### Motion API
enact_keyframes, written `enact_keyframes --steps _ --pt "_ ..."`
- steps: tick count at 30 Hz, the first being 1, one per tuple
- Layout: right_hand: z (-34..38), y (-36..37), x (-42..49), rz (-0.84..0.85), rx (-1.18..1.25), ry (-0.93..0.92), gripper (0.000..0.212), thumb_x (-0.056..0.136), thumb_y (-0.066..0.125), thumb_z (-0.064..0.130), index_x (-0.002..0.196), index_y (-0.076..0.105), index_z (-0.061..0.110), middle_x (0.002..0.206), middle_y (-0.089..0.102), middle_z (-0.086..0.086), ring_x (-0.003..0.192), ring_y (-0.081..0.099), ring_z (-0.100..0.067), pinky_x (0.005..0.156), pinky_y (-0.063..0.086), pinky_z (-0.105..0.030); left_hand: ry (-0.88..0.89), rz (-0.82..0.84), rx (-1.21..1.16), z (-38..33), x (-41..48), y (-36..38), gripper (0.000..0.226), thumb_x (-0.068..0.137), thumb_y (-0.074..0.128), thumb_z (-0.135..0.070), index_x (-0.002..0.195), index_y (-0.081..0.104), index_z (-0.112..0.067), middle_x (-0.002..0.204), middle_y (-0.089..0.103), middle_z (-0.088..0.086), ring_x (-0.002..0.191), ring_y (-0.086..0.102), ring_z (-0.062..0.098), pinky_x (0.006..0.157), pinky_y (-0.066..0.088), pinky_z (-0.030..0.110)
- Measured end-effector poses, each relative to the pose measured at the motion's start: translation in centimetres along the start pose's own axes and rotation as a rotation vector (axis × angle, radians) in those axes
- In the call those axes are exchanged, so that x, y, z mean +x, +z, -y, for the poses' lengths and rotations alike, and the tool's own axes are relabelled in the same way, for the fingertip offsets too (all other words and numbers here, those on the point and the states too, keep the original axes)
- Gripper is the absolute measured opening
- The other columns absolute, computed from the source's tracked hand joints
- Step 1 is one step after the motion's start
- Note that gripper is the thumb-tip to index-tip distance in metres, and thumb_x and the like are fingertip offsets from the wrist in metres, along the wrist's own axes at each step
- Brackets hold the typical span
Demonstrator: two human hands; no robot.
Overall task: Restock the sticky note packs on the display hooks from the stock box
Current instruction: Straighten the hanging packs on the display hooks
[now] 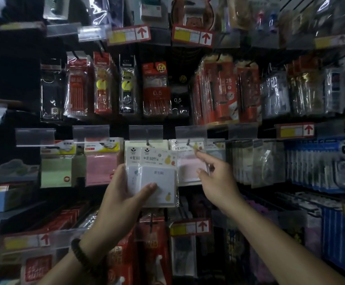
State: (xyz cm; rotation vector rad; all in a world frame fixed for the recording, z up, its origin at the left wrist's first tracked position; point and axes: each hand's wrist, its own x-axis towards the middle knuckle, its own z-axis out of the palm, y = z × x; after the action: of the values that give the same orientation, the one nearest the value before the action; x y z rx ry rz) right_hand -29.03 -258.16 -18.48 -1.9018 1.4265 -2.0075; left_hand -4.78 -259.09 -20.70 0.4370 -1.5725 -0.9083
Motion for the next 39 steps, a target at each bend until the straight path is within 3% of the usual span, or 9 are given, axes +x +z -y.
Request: enact_keyframes --steps 3,5,7,12,17,20,26,34,39 --pt "-0.1 0.4 0.3 -0.016 -0.052 0.023 0.055 0.102 0.060 -0.003 0.151 0.055 0.021 0.158 0.051 0.012 0.143 0.049 -0.001 0.102 0.038 -0.002 -0.010 0.010 -0.006 0.1 0.0 0.3 0.048 0.086 0.073 -0.017 0.129 0.056 -0.028 0.121 0.076 -0.002 0.103 0.079 0.024 0.077 0.067 0.039" --pt "-0.3 0.6 0.6 -0.027 -0.169 0.010 0.055 0.102 0.061 0.002 0.153 0.054 0.024 0.150 0.057 0.008 0.107 0.069 -0.003 0.069 0.047 0.000 -0.020 0.003 -0.001 0.1 0.0 0.5 0.046 0.089 0.072 -0.014 0.130 0.056 -0.027 0.122 0.076 0.000 0.102 0.080 0.024 0.076 0.067 0.039" --pt "-0.3 0.7 0.7 -0.017 -0.365 0.000 0.057 0.103 0.064 0.013 0.154 0.049 0.034 0.133 0.061 0.002 0.075 0.057 -0.001 0.054 0.046 -0.010 -0.026 -0.008 0.008 0.2 0.1 0.7 0.044 0.092 0.071 -0.011 0.130 0.056 -0.025 0.123 0.075 0.003 0.102 0.080 0.024 0.075 0.067 0.038" --pt "-0.4 0.7 0.0 -0.114 -0.785 -0.042 0.060 0.096 0.067 0.044 0.152 0.047 0.050 0.118 0.034 0.007 0.105 0.051 -0.018 0.090 0.058 -0.040 -0.031 -0.046 -0.005 0.5 -0.2 1.2 0.042 0.091 0.073 -0.008 0.127 0.056 -0.022 0.121 0.076 0.003 0.100 0.080 0.023 0.073 0.067 0.037" --pt "-0.3 1.0 -3.6 -0.099 -0.094 -0.095 0.043 0.102 0.066 0.036 0.144 0.060 0.039 0.102 0.061 0.013 0.086 0.064 -0.007 0.075 0.054 -0.020 -0.042 -0.073 -0.031 1.0 -0.4 2.0 0.047 0.090 0.077 -0.012 0.131 0.057 -0.023 0.122 0.076 0.000 0.103 0.079 0.021 0.078 0.067 0.038" --pt "-0.1 1.7 -6.1 0.112 0.220 -0.043 0.062 0.098 0.075 0.021 0.152 0.053 0.041 0.093 0.073 0.003 0.084 0.075 -0.016 0.073 0.062 -0.032 -0.030 -0.066 -0.049 1.4 -0.5 2.8 0.051 0.088 0.077 -0.015 0.133 0.057 -0.026 0.124 0.076 -0.004 0.108 0.078 0.019 0.083 0.067 0.040" --pt "-1.5 1.3 -5.5 0.049 0.271 0.014 0.073 0.097 0.074 0.005 0.149 0.053 0.051 0.101 0.068 -0.024 0.096 0.071 -0.045 0.085 0.065 -0.053 -0.014 -0.037 0.000 1.6 -0.4 3.9 0.041 0.097 0.070 -0.017 0.134 0.056 -0.029 0.123 0.075 -0.006 0.107 0.077 0.013 0.077 0.066 0.029" --pt "-2.4 -0.3 -3.3 -0.062 0.267 -0.003 0.070 0.099 0.068 0.000 0.147 0.056 0.050 0.109 0.075 -0.007 0.087 0.076 -0.021 0.077 0.063 -0.033 -0.002 -0.065 0.039 2.1 0.0 2.3 0.040 0.101 0.064 -0.012 0.134 0.056 -0.033 0.126 0.074 -0.009 0.113 0.075 0.011 0.081 0.065 0.028" --pt "-1.4 -0.2 -1.9 -0.090 0.256 -0.042 0.064 0.101 0.063 -0.004 0.149 0.056 0.038 0.091 0.062 0.017 0.067 0.063 0.005 0.064 0.052 -0.013 0.022 -0.098 0.068 2.3 0.1 1.8 0.038 0.100 0.066 -0.014 0.130 0.058 -0.036 0.123 0.074 -0.014 0.112 0.074 0.007 0.082 0.065 0.029"
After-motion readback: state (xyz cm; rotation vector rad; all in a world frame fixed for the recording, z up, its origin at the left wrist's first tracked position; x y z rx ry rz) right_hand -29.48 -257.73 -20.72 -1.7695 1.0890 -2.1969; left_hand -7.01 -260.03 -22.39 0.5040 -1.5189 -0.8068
